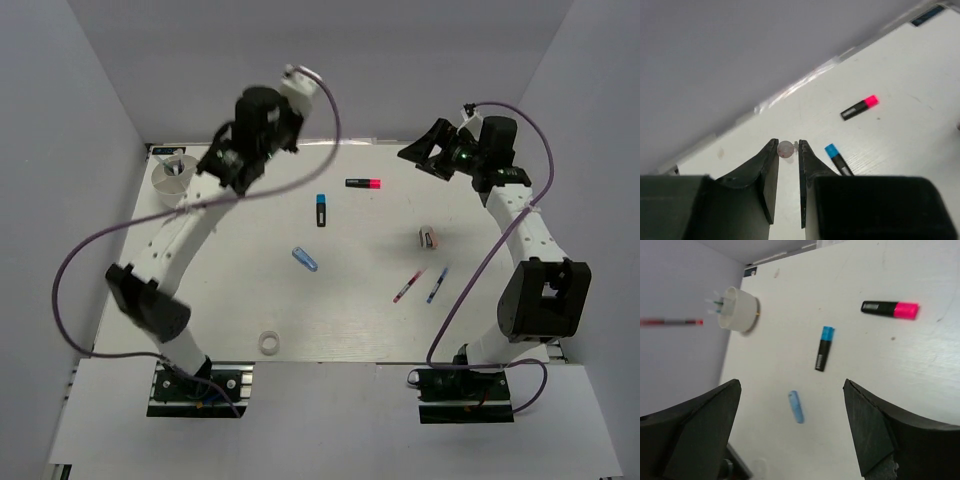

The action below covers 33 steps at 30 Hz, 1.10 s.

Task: Sort the stationery into containers
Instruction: Place the pen in the storage box.

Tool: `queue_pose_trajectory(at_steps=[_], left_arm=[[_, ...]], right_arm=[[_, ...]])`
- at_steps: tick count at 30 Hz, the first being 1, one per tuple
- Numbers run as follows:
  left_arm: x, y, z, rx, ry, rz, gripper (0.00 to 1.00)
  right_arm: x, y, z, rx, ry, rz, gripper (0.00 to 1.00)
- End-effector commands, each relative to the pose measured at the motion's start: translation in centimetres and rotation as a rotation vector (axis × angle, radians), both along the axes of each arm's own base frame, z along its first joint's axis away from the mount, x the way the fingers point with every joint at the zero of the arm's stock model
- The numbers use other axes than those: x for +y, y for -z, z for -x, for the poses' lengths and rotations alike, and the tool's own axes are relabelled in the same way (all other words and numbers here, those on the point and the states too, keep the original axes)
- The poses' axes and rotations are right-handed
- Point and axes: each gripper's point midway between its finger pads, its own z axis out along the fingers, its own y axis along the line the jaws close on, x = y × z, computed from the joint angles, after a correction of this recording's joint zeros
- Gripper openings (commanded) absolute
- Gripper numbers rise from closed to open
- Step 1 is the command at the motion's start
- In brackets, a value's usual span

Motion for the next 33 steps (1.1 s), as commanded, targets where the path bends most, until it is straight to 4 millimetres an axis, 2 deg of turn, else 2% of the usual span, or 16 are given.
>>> queue_pose_trajectory(at_steps=[1, 2, 3, 4, 5, 6, 7, 8, 10, 12, 13, 18, 19, 24, 30, 33], left_arm=[[9.6, 6.2, -5.1, 0.388, -0.340, 0.236, 0.00], [11.3, 6.1, -6.2, 0.400, -0.352, 0.286, 0.00], [15.5, 6.0, -8.0, 0.384, -0.442, 0.342, 0.00], [17.5, 4.8, -8.9, 0.354, -0.472, 0.369, 0.00], [19.3, 6.0, -10.1, 0.373, -0.510, 0.379, 0.00], [22.4, 5.9, -10.8, 0.365, -0.542, 0.404, 0.00], [23.8, 5.4, -11.2, 0.351, -0.555, 0.421, 0.00], [26.3, 5.6, -11.6, 0.351, -0.572, 0.448, 0.00], [28.4, 5.8, -11.7, 0.338, -0.573, 0.477, 0.00], [29.9, 3.6, -11.6, 0.252, -0.543, 0.504, 0.00], [31.1, 3.2, -11.5, 0.226, -0.552, 0.505, 0.00], [32.7, 3.4, -11.7, 0.203, -0.563, 0.475, 0.00], [33.8, 3.5, -11.7, 0.195, -0.597, 0.471, 0.00], [35.1, 6.0, -12.0, 0.200, -0.639, 0.438, 0.00], [36.5, 7.1, -12.6, 0.194, -0.703, 0.419, 0.00], [37.3, 8.6, -13.0, 0.214, -0.742, 0.392, 0.00]], right_arm=[[-2.2, -0.6, -0.8, -0.174, -0.030, 0.238, 0.89], [-2.3, -0.6, -0.7, -0.170, -0.030, 0.244, 0.89], [-3.6, -0.3, -0.6, -0.148, -0.007, 0.245, 0.89], [-3.8, -0.2, -0.4, -0.142, -0.007, 0.240, 0.89], [-3.9, -0.2, 0.1, -0.142, -0.018, 0.231, 0.89], [-4.0, 0.1, 0.3, -0.136, -0.018, 0.228, 0.89], [-3.9, 0.0, 0.6, -0.136, -0.024, 0.221, 0.89], [-3.9, 0.4, 0.9, -0.126, -0.032, 0.210, 0.89], [-3.8, 0.8, 1.1, -0.103, -0.035, 0.188, 0.89], [-3.8, 1.4, 1.3, -0.084, -0.041, 0.167, 0.89], [-3.7, 1.4, 1.3, -0.083, -0.043, 0.156, 0.89], [-3.4, 2.0, 1.5, -0.064, -0.062, 0.126, 0.89], [-3.4, 2.0, 1.5, -0.061, -0.064, 0.122, 0.89], [-3.5, 2.1, 1.5, -0.059, -0.074, 0.113, 0.89], [-3.1, 2.5, 2.0, -0.049, -0.101, 0.095, 0.88], [-3.2, 2.5, 2.2, -0.059, -0.103, 0.109, 0.88]])
